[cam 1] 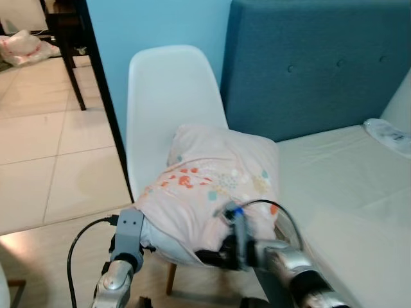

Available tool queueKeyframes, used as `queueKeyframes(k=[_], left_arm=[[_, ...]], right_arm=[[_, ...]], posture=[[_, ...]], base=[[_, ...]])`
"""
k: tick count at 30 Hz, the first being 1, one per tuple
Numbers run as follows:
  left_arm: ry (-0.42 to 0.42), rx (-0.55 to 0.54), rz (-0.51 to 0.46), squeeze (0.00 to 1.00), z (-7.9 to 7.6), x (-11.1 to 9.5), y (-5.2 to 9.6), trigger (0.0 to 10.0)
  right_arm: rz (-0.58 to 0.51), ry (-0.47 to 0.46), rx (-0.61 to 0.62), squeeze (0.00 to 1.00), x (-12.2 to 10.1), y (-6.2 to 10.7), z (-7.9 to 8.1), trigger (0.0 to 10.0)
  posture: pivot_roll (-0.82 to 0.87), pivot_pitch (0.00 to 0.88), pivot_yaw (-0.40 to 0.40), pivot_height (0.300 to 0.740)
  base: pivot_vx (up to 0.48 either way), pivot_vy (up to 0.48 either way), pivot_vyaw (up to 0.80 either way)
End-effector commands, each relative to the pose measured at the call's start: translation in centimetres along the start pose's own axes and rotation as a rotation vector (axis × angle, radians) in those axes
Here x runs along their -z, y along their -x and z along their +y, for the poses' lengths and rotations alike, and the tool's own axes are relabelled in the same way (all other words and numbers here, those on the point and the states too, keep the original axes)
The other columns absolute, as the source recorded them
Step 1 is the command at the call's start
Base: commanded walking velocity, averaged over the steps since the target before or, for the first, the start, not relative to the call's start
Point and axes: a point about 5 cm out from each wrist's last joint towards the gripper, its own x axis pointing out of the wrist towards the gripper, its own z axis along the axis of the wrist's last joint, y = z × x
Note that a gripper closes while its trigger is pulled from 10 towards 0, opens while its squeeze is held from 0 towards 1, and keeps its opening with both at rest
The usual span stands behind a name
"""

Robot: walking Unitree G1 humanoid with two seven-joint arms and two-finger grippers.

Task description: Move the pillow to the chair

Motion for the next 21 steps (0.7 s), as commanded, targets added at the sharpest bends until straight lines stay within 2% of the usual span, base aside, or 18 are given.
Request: queueKeyframes(k=[1, 2, 3, 8, 12, 14, 15, 18, 20, 21], left_arm=[[-0.016, -0.008, -0.006, 0.0, 0.3, -0.1, -0.2, 10.0], [-0.025, -0.027, 0.011, 0.0, 0.8, 0.3, -0.1, 10.0], [-0.029, -0.036, 0.016, 0.0, 1.0, 0.4, 0.0, 10.0], [-0.043, -0.082, 0.031, 0.0, 2.3, 0.5, -0.1, 10.0], [-0.053, -0.104, 0.044, 0.0, 3.1, 0.6, -0.1, 10.0], [-0.059, -0.112, 0.055, 0.0, 3.5, 0.7, 0.0, 10.0], [-0.059, -0.112, 0.055, 0.0, 3.5, 0.7, 0.0, 10.0], [-0.067, -0.114, 0.066, 0.0, 3.7, 0.9, 0.1, 10.0], [-0.077, -0.12, 0.087, 0.0, 3.9, 1.4, 0.3, 10.0], [-0.081, -0.122, 0.1, 0.0, 4.0, 1.6, 0.4, 10.0]], right_arm=[[0.0, 0.026, -0.033, 0.68, -0.7, 0.3, 0.5, 10.0], [-0.017, 0.048, -0.084, 0.47, -1.4, 1.5, 1.3, 10.0], [-0.022, 0.058, -0.1, 0.0, -1.7, 1.8, 1.6, 10.0], [-0.042, 0.077, -0.163, 0.0, -2.5, 3.0, 2.6, 10.0], [-0.007, 0.06, -0.195, 0.0, -2.2, 3.5, 3.2, 10.0], [0.062, 0.067, -0.207, 0.0, -1.5, 3.9, 3.9, 10.0], [0.062, 0.067, -0.207, 0.0, -1.5, 3.9, 3.9, 10.0], [0.104, 0.074, -0.221, 0.0, -1.1, 4.3, 4.7, 10.0], [0.108, 0.08, -0.281, 0.0, -1.5, 5.2, 6.2, 10.0], [0.113, 0.09, -0.286, 0.0, -1.7, 5.5, 6.4, 10.0]], posture=[[0.13, 0.0, -0.055, 0.571], [0.13, 0.0, -0.056, 0.571], [0.13, 0.0, -0.057, 0.571], [0.13, 0.0, -0.057, 0.571], [0.14, 0.0, -0.062, 0.571], [0.14, 0.0, -0.068, 0.571], [0.14, 0.0, -0.068, 0.571], [0.14, 0.0, -0.07, 0.571], [0.14, 0.0, -0.071, 0.571], [0.15, 0.0, -0.072, 0.571]], base=[[0.0, 0.0, 0.0], [0.0, 0.0, 0.0], [0.0, 0.0, 0.0], [0.0, 0.0, 0.0], [0.0, 0.0, 0.0], [0.0, 0.0, 0.0], [0.0, 0.0, 0.0], [0.0, 0.0, 0.0], [0.0, 0.0, 0.0], [0.0, 0.0, 0.0]])
